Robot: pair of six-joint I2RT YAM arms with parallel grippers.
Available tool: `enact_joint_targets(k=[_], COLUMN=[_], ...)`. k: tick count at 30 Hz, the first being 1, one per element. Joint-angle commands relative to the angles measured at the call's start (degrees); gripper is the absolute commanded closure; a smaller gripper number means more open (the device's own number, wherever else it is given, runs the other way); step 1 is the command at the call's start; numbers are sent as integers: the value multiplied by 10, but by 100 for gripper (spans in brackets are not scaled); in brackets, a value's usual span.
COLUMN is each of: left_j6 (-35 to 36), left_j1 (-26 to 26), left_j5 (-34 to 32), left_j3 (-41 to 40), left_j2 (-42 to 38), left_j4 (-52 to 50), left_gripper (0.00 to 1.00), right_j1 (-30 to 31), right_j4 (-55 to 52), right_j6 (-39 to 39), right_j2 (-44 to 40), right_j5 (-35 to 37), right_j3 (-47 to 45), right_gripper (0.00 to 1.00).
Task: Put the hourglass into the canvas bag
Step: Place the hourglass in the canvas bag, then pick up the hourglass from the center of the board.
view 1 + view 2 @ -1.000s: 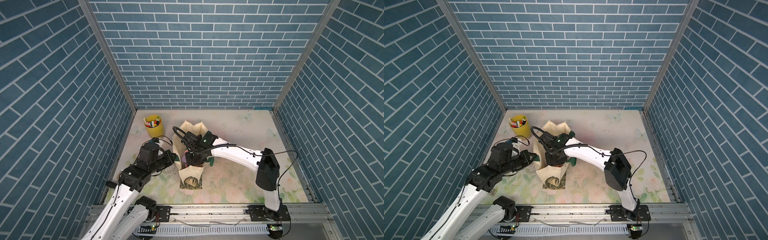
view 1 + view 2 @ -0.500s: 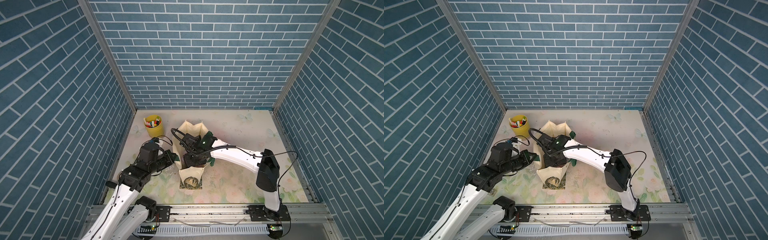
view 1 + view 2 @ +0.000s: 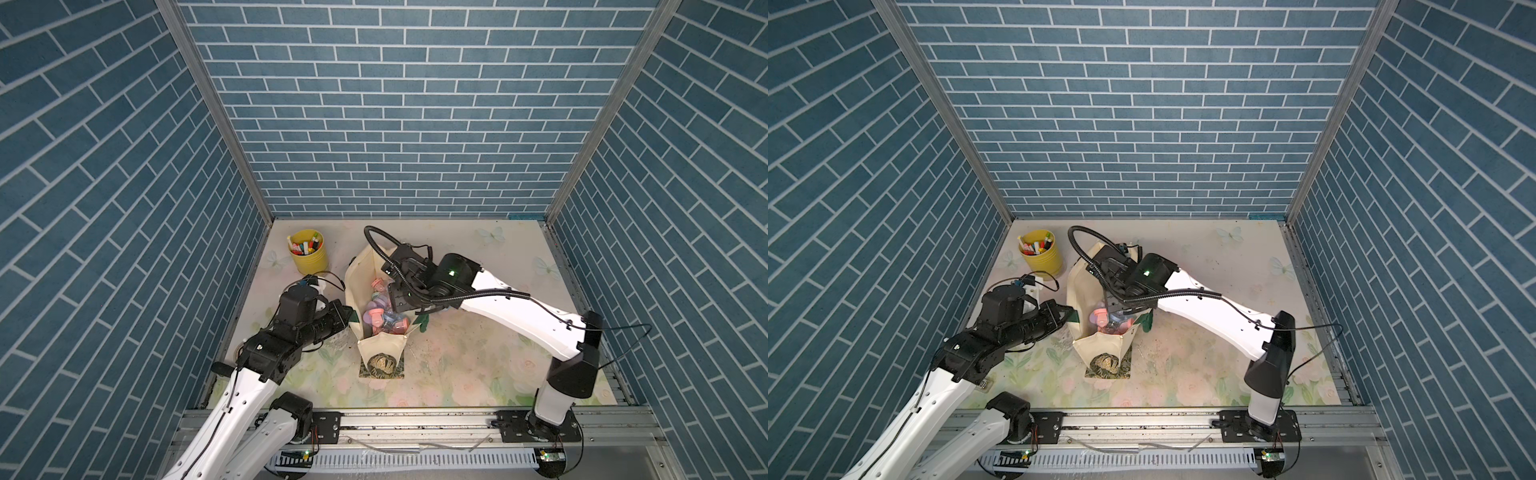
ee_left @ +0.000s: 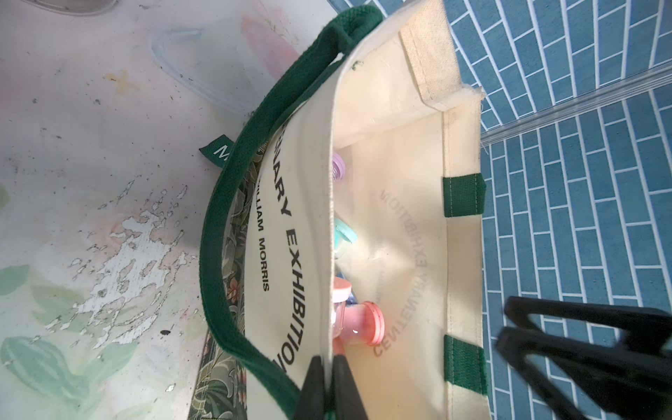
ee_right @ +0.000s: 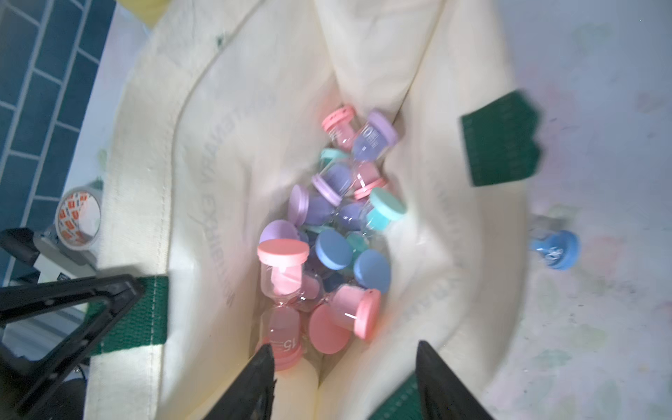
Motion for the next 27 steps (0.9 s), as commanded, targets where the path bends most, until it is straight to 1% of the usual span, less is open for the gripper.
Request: enact_joint_targets(k=[1, 3, 6, 10, 13, 16, 22, 27], left_j6=[3, 3, 5, 4, 3, 3, 3, 3], left_j1=[3, 3, 3, 3, 4, 3, 4, 4], left_j5=[6, 7, 6, 7, 6, 6, 6, 6], left_j3=[-5, -4, -3, -6, -3, -3, 3, 7], left_j2=[-3, -3, -3, 0, -1, 1, 1, -2], left_j4=[2, 0, -3, 0, 0, -2, -4, -6], left_gripper=[100, 100, 100, 100, 100, 100, 100, 100], right_j1=[-12, -25, -53, -104, -130, -146, -177, -220], right_j4=[-44, -37, -19, -4, 8, 19, 41, 98], right_j6=[31, 49, 80, 130, 149, 156, 196, 219], right_j2=[-44, -71, -115, -163, -185, -189, -182, -164], right_j5=[97, 111, 107, 87, 74, 66, 54, -5], right_j3=[-17, -47, -103, -187, -233, -261, -302, -346], right_gripper=[40, 41, 41, 41, 42, 42, 40, 38])
